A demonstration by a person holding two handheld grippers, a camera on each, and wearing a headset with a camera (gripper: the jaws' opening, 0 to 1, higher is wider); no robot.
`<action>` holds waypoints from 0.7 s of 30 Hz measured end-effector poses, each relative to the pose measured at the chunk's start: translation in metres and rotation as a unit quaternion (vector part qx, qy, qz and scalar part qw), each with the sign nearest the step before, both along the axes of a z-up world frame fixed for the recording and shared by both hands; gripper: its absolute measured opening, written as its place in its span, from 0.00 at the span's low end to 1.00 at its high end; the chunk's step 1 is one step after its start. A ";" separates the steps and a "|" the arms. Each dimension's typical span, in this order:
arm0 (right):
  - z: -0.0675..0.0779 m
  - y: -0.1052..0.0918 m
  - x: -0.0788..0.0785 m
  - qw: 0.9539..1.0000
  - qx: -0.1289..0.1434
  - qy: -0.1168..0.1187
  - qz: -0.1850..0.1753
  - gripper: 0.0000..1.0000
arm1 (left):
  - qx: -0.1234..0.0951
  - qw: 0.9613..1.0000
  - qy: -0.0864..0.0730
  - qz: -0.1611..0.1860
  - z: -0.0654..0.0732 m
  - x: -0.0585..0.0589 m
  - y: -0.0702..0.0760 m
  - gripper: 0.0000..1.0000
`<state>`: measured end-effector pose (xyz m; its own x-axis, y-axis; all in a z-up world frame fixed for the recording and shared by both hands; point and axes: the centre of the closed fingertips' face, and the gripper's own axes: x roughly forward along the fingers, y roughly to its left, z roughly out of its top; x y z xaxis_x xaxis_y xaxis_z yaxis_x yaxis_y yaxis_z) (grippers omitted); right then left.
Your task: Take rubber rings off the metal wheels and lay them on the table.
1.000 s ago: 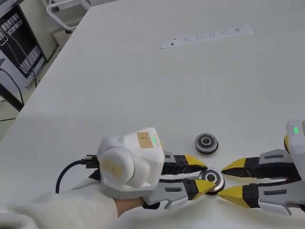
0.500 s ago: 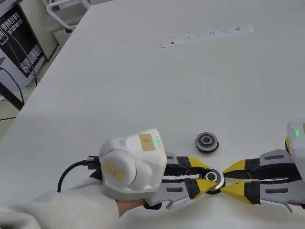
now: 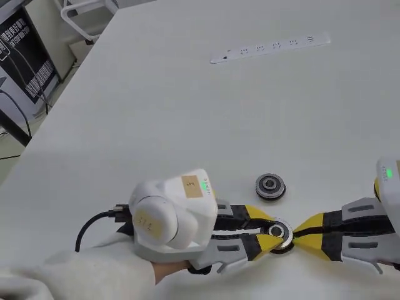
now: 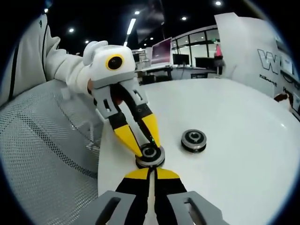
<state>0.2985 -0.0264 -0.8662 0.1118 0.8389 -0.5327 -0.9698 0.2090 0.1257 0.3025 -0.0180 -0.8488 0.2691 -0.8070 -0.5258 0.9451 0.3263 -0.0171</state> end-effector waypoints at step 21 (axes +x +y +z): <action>-0.002 -0.004 0.013 0.973 0.050 0.180 -0.138 0.00 | -0.012 1.000 0.000 0.003 0.000 0.001 -0.003 0.14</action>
